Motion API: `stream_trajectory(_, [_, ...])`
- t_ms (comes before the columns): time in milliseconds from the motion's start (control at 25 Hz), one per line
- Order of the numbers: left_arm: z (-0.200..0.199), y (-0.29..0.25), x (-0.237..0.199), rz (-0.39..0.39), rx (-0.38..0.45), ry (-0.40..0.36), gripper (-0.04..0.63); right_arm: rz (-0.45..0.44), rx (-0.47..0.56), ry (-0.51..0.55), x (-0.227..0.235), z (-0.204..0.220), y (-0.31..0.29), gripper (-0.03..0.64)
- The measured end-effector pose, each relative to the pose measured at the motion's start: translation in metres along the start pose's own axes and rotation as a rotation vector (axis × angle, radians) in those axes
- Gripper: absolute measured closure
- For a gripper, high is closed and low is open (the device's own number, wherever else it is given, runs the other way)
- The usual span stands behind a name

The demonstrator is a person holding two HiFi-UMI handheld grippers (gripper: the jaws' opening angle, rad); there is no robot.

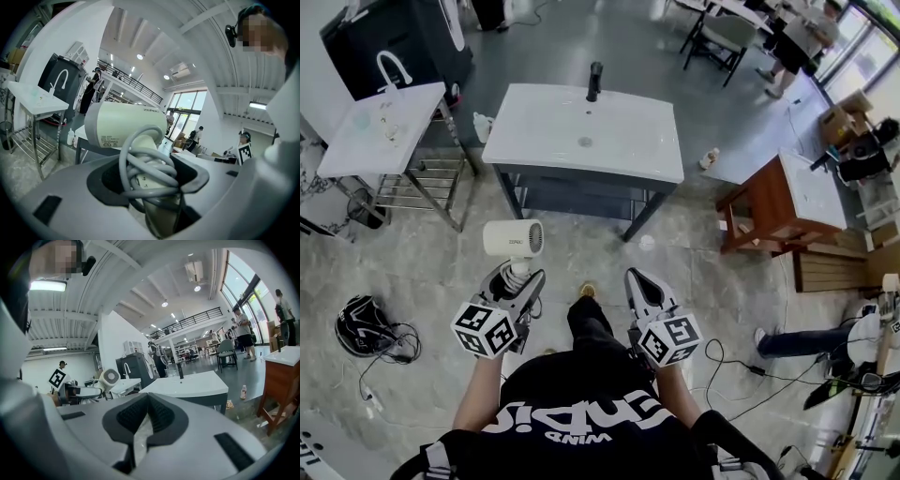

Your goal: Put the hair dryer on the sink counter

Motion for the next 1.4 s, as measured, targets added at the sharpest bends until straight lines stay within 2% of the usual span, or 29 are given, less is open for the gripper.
stream_trajectory(400, [-0.03, -0.057, -0.036, -0.011, -0.019, 0.015, 0.308, -0.014, -0.004, 0.006, 0.035, -0.041, -0.064, 0.598])
stream_trajectory(720, [-0.048, -0.101, -0.05, -0.053, -0.029, 0.026, 0.308, -0.042, -0.012, 0.003, 0.072, -0.071, -0.105, 0.598])
stream_trajectory(1160, [-0.065, -0.17, -0.059, -0.146, -0.007, 0.067, 0.308, -0.149, -0.08, 0.032, 0.133, -0.116, -0.171, 0.598])
stream_trajectory(1400, [-0.071, -0.189, -0.065, -0.19, 0.011, 0.073, 0.308, -0.215, -0.097, 0.047, 0.144, -0.127, -0.204, 0.598])
Point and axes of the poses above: the fingertips, and each gripper's own axes: y backward along the fingers, x to its right, z out of its underside, the point moved 10 cm from there along y, backward along the fingers, and after that the axes turned 11 degrees about -y, right-handed, at the moved point
